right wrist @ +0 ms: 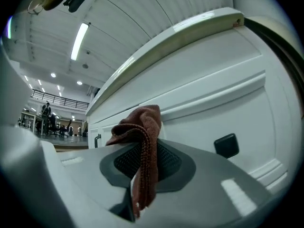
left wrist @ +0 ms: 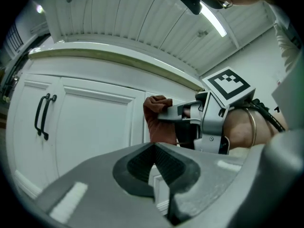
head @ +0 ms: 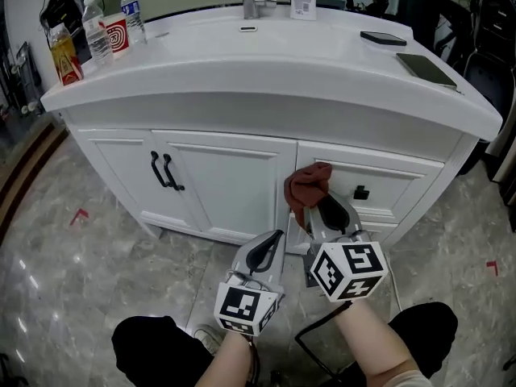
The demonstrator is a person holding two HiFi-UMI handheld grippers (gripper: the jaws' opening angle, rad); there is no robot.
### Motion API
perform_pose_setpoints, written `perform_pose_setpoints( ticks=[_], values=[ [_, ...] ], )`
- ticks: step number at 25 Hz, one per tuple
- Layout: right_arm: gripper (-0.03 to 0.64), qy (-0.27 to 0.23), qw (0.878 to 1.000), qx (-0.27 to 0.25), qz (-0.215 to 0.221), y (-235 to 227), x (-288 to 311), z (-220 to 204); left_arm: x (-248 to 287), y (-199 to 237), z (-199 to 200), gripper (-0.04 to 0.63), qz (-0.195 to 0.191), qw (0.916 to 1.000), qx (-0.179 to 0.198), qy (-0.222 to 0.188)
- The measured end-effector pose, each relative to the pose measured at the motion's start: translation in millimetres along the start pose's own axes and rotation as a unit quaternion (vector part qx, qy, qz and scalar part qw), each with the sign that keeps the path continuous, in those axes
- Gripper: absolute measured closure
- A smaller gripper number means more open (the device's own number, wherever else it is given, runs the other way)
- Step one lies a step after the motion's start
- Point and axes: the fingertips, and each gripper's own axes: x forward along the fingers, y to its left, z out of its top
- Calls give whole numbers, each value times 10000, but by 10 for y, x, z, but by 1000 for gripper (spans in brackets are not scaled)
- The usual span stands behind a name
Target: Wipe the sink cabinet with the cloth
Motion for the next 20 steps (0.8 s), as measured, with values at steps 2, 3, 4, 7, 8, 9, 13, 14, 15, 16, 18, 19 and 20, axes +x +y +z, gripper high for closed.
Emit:
perform_pose_setpoints(
  ticks=[2, 3, 4, 7, 8, 9, 13, 14, 15, 16, 18, 19, 20],
  values=[
    [525, 70, 10000, 22, 14, 26, 87, -80, -19, 84, 14, 595, 87, 10000, -15, -17],
    [525, 72, 10000, 33, -7, 5, 113, -97, -18, 115, 19, 595, 126, 9999, -21, -28],
    [525, 54, 10000, 33, -29, -27, 127, -99, -13, 142, 22, 595, 160, 9999, -31, -38],
    [521, -21, 9999, 5, -113, -142, 115, -85, 27, 188, -5, 595, 195, 9998, -87, -50],
    [518, -30, 9998, 22, -191, -200, 93, -87, 45, 184, -24, 595, 176, 9998, -105, -44],
    [511, -28, 9995, 51, -307, -274, 64, -90, 64, 167, -44, 595, 146, 9998, -118, -37],
    [525, 57, 9973, 3, -730, -548, -70, -111, 131, 48, -116, 595, 2, 9999, -145, 25],
    [526, 80, 9970, -57, -769, -568, -97, -121, 149, 14, -134, 595, -34, 9999, -155, 48],
    [529, 92, 9967, -89, -799, -582, -122, -129, 168, -19, -150, 595, -69, 9998, -167, 70],
    [531, 91, 9966, -81, -816, -595, -147, -135, 189, -51, -163, 595, -104, 9997, -179, 86],
    [534, 69, 9965, -43, -829, -622, -201, -128, 232, -109, -171, 595, -160, 9996, -198, 96],
    [535, 43, 9964, -63, -842, -636, -235, -110, 253, -133, -167, 595, -180, 9996, -202, 91],
    [534, 4, 9962, -105, -867, -653, -275, -82, 274, -154, -160, 595, -196, 9996, -207, 79]
  ],
)
